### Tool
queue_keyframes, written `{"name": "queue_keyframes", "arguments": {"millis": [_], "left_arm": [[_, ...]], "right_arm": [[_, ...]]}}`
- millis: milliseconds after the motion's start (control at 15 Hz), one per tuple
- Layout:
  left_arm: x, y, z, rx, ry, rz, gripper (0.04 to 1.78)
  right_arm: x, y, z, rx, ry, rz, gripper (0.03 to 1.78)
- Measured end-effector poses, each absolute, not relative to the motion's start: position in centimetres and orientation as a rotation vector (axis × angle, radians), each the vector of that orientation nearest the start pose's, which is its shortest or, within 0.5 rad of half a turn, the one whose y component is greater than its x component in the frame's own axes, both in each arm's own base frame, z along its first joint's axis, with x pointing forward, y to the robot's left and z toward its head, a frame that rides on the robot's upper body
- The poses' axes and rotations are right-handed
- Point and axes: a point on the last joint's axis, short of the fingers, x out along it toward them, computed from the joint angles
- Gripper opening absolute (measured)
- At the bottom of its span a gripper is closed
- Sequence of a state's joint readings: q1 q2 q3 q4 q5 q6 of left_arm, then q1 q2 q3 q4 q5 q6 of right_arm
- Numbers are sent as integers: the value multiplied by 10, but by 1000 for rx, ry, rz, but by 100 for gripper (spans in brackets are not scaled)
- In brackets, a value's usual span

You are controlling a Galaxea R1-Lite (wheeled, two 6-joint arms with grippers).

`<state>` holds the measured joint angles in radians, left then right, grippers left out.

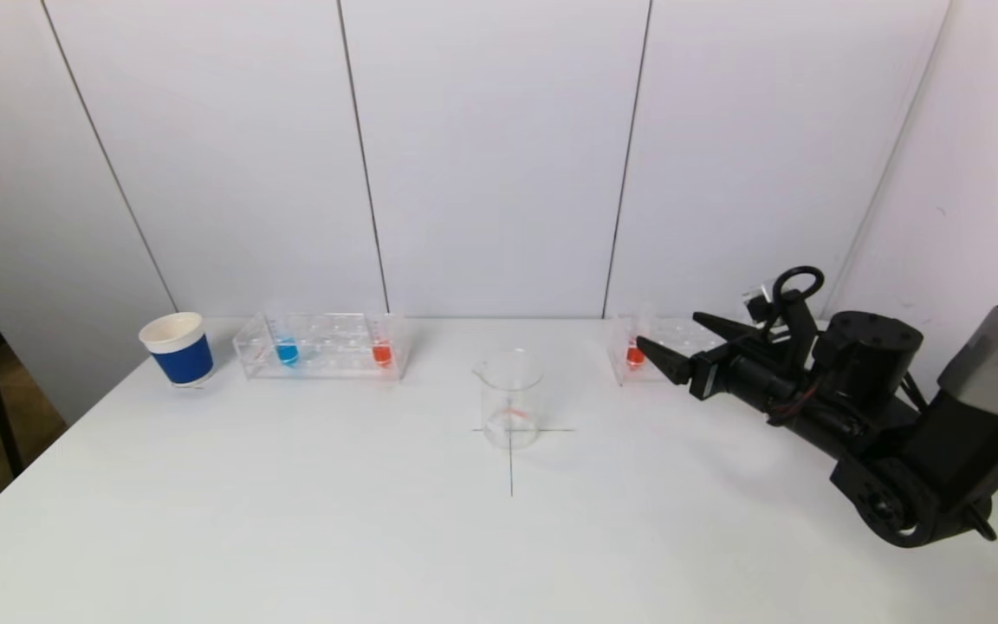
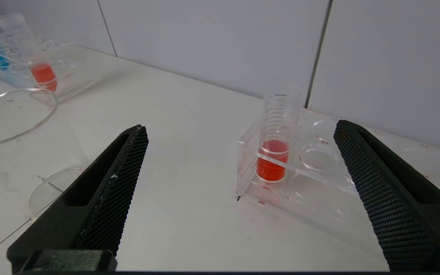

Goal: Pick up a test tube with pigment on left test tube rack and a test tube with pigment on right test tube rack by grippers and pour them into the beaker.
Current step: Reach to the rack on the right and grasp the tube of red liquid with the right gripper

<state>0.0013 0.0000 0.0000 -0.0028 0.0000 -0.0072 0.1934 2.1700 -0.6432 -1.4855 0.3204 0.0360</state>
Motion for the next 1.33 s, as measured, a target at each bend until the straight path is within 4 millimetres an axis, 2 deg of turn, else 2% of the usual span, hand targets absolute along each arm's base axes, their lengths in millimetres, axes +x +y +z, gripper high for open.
{"name": "queue_keyframes", "arguments": {"millis": [667,1133,1333], "left_arm": [[-23,0,76,-7,-3,1,172],[-23,0,76,-7,-3,1,172],[-23,0,76,-7,-3,1,172]], "right_arm": [[391,90,39,52,44,493,177],[417,90,27,81,27,430,177],[422,90,25,90,23,422,177]]}}
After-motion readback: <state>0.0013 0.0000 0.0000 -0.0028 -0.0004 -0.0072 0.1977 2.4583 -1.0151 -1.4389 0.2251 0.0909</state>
